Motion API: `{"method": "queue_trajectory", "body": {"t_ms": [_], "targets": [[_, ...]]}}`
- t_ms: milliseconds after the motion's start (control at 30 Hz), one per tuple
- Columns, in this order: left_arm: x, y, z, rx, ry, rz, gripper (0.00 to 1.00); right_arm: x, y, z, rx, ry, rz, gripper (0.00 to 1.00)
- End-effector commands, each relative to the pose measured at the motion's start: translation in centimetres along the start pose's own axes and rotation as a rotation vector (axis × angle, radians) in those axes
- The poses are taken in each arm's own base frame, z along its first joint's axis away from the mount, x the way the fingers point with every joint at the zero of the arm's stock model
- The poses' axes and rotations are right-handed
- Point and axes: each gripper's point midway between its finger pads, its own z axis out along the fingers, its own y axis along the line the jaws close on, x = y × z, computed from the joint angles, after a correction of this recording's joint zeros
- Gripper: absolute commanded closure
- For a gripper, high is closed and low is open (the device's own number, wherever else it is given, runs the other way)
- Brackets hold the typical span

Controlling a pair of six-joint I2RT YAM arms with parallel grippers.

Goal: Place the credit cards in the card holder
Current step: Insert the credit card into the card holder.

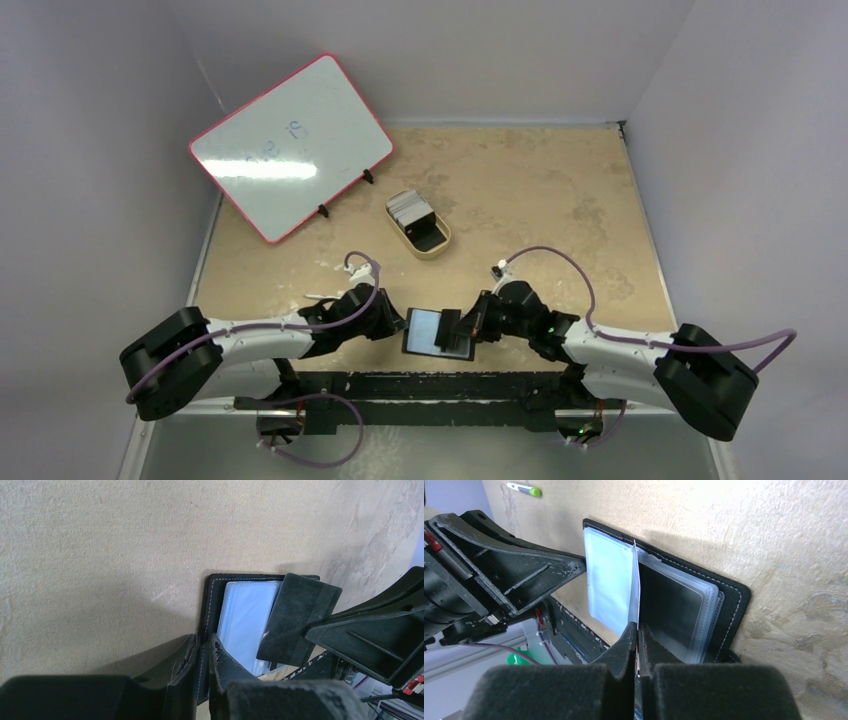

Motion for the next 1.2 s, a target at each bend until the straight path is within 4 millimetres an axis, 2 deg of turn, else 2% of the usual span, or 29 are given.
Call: {"method": "queue_trajectory", "body": {"t_ms": [0,233,633,1000,1167], "targets": [[0.1,-0.3,0.1,-0.007,0.009,-0.002,0.89,0.5,-0.6,0.0,0.004,0.016,0.019,1.00],[0.1,-0.4,0.2,-0.007,0.011,-0.001,0.90,0.3,-1.0,0.3,0.020,0.000,0.026,1.00],[0.2,-0.4,0.4,-0.011,0.018,0.004,0.90,1.0,-1.7,0.5,0.041,0.034,0.052,1.00],[0.5,0.6,0.4,-0.040,0.016,-0.020,0.90,1.4,-1.5,-0.9,0.044,0.044,0.094,1.00],[0.2,0.2,0.2,-0.032,0.008,-0.017,0.90,1.4,-1.2,-1.1,0.038,0.048,0.092,1.00]]}}
